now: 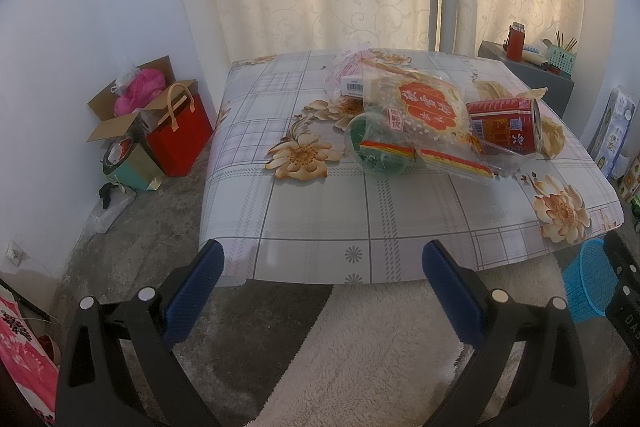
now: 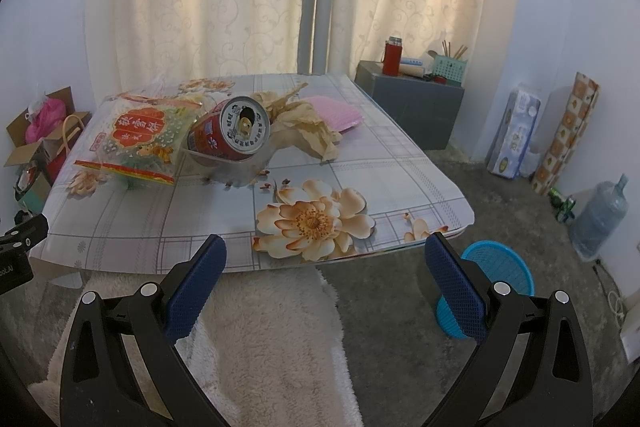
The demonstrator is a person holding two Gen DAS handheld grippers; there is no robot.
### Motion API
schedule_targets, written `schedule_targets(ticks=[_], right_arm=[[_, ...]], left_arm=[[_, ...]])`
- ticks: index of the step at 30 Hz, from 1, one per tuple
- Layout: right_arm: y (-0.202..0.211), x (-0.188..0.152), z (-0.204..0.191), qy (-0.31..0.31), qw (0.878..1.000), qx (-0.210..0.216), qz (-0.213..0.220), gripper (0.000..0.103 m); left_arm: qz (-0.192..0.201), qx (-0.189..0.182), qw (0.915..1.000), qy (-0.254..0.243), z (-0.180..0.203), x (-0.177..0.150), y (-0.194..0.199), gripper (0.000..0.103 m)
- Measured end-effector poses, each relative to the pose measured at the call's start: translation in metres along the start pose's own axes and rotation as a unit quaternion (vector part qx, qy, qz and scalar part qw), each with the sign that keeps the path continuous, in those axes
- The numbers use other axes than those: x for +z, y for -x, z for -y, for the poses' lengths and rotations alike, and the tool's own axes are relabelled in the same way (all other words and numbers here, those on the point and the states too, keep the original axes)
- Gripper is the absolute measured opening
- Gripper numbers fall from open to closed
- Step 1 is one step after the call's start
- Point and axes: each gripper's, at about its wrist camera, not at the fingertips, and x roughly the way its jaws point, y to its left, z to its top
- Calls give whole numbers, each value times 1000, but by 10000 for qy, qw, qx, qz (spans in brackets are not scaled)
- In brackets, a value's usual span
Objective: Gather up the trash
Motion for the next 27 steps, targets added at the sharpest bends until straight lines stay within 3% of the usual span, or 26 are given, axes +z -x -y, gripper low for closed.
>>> schedule_targets(ticks=[27], right_arm=[[1,1,2,-70,9999,76,-25,95]], left_arm=[[-45,35,10000,-25,-4,-5,-1,97]])
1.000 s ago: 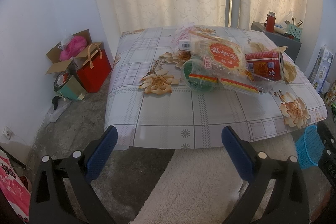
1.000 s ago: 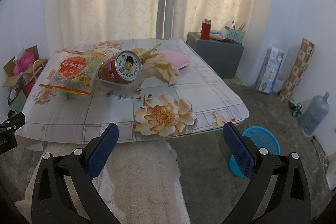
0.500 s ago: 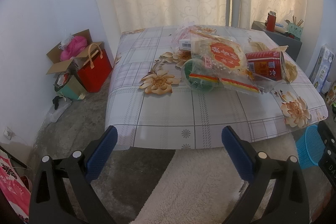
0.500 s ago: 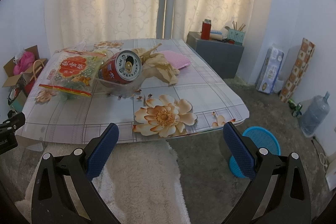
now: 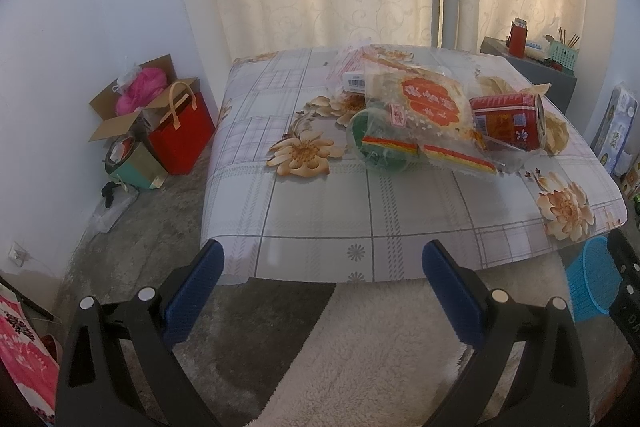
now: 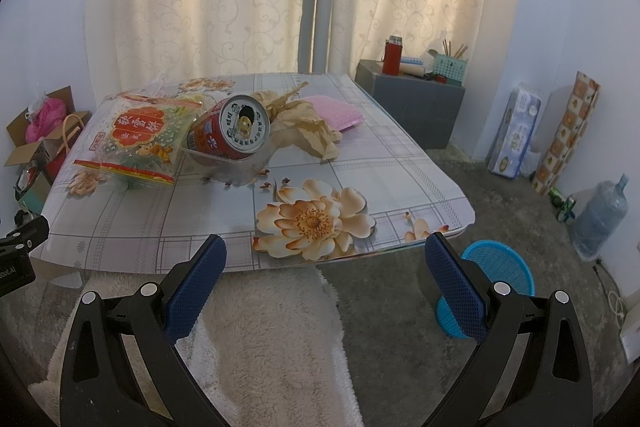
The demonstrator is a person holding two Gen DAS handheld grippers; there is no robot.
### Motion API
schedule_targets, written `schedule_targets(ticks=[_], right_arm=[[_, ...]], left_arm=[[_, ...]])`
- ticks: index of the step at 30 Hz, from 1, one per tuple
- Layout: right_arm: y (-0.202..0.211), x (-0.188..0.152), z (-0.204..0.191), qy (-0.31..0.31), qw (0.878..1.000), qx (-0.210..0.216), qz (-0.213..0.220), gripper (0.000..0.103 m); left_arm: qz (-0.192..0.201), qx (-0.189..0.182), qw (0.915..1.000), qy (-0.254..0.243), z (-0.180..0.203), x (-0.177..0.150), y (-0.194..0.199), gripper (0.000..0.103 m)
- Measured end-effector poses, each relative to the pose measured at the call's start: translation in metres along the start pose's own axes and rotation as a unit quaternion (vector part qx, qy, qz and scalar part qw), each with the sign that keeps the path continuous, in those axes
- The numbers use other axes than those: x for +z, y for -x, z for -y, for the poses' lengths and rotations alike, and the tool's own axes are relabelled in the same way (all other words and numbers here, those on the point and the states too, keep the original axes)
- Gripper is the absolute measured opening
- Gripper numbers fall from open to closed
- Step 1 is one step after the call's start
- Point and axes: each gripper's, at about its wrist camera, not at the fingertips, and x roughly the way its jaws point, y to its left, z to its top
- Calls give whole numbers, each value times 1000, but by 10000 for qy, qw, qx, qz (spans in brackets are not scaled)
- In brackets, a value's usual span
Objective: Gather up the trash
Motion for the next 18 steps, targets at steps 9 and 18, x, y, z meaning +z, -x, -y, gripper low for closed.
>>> schedule_targets(ticks=[9,18], right_arm=[[2,0,0,2,10000,7,5,95],[0,0,-2,8,10000,10,4,95]], left_arm=[[-11,27,10000,-17,-1,-1,0,97],[-51,78,10000,-35,-1,-1,0,97]])
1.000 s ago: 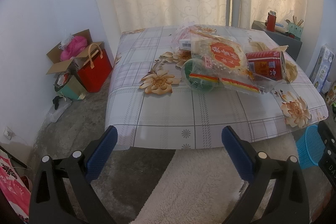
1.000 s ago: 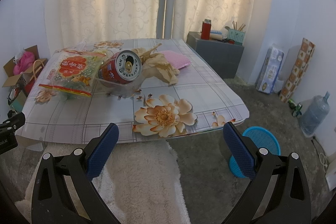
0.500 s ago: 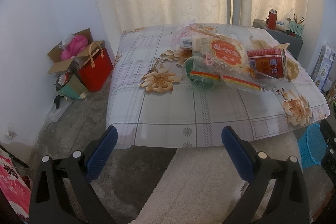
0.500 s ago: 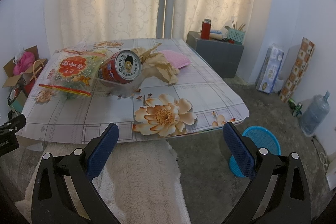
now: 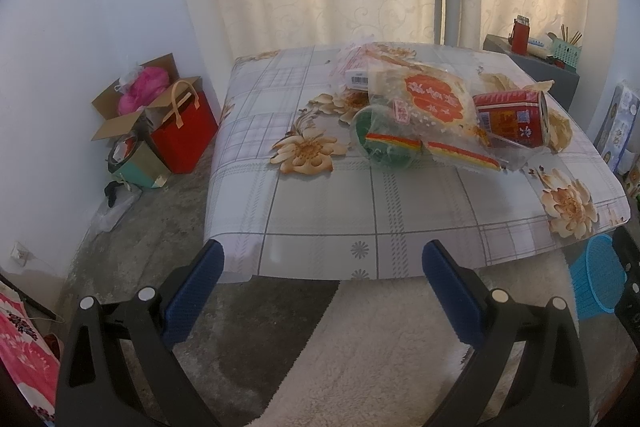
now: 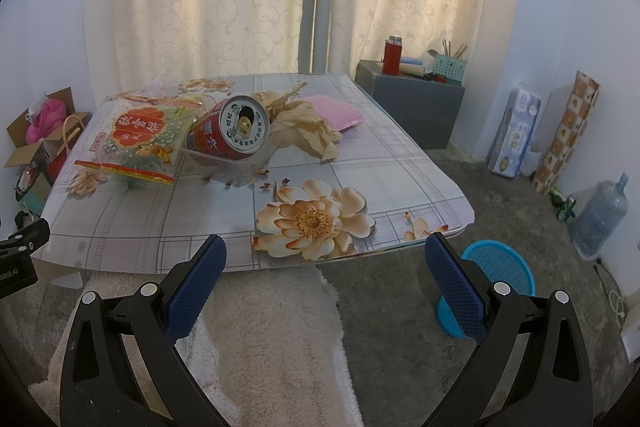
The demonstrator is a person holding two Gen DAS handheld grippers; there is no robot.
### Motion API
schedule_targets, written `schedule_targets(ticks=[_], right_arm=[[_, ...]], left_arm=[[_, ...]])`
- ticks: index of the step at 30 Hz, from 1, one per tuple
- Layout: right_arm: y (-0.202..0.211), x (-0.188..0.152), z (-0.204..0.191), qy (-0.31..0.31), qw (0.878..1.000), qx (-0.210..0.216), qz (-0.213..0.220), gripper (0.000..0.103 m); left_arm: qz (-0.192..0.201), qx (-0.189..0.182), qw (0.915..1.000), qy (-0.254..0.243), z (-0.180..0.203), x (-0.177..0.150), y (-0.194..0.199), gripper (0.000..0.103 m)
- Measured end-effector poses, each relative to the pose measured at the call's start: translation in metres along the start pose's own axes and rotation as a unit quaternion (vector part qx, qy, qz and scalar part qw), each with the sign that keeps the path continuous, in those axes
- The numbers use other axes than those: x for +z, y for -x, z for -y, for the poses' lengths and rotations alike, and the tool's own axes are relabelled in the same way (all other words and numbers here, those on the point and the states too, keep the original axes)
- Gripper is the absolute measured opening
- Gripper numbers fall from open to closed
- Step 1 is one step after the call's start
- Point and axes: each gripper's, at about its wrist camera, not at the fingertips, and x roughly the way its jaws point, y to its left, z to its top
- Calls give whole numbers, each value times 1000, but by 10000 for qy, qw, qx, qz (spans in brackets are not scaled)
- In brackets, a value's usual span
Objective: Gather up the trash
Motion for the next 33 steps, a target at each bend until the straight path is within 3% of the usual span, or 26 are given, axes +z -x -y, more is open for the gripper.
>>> schedule_targets(ticks=[10,21,24,26,30,33], right_arm=[[-2,-2,3,-44,10000,34,-56,95],[-31,-5,5,-87,9996,82,-249,95],[-36,-2,3,-25,9997,142,-213,95],[-40,0,2,21,9997,174,-186,95],[-54,5,0,54,9992,272,-302,95],[-64,7,0,60,9986,335,-400,95]], left_arm=[[-64,157,9998,-85,5,2,-6,97],[-48,-18,10000,-25,-6,26,-31,97],[52,-347,9994,13,-11,38,-38,97],[73,-856,9963,60,-14,47,-43,97],[252,-2027,9779,454,-23,67,-54,97],[245,-2251,9717,677,-25,83,-66,97]])
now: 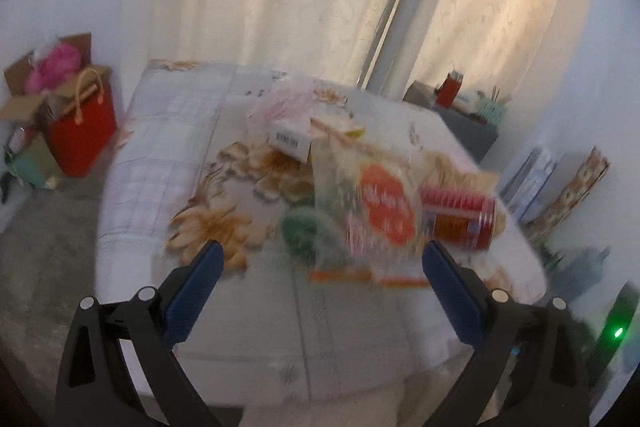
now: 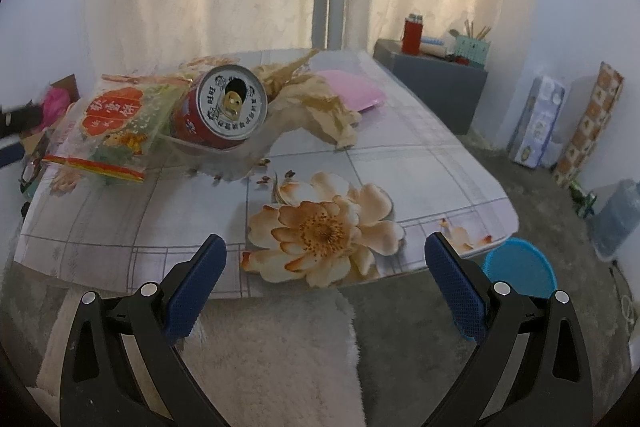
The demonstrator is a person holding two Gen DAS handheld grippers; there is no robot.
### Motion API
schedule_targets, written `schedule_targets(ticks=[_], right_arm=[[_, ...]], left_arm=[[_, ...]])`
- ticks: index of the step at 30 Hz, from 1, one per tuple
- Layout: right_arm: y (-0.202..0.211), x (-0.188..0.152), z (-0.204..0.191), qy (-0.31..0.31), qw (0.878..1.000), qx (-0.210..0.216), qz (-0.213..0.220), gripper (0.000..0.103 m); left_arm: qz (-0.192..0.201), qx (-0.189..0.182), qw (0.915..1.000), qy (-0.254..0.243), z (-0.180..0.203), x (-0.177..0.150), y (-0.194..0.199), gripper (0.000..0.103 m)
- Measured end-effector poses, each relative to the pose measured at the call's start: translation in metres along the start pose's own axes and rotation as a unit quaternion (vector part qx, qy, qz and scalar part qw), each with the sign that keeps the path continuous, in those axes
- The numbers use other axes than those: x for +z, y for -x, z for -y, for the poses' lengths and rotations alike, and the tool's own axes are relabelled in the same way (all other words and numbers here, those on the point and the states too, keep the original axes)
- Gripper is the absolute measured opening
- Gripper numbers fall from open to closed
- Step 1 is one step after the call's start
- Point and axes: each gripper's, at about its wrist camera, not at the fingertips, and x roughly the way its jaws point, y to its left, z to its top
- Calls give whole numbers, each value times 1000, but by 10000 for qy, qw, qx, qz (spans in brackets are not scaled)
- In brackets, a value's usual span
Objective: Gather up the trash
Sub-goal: 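Grasp the red drink can with the right gripper while the left gripper grasps the clear plastic bag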
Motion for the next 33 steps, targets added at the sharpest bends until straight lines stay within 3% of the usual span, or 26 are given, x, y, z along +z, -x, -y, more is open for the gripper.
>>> schedule_targets(ticks=[7,11,17,25,33], right_arm=[[-23,6,-2,-24,9997,131,-223,95],[-30,7,-4,-6,9994,184,-283,95],[-34,7,-6,-32,9990,225,-372,95],[-30,9,-7,-26,9992,218,-349,95],[-13,10,-6,-32,9997,158,-198,95]], left_arm=[[-471,-225,9986,-61,-1,23,-45,97],[-609,-438,9968,262,-13,35,-64,92],[-808,-538,9949,273,-19,45,-82,60],[-681,-646,9956,62,-14,49,-76,20],[-277,-789,9964,-127,-9,47,-52,2]])
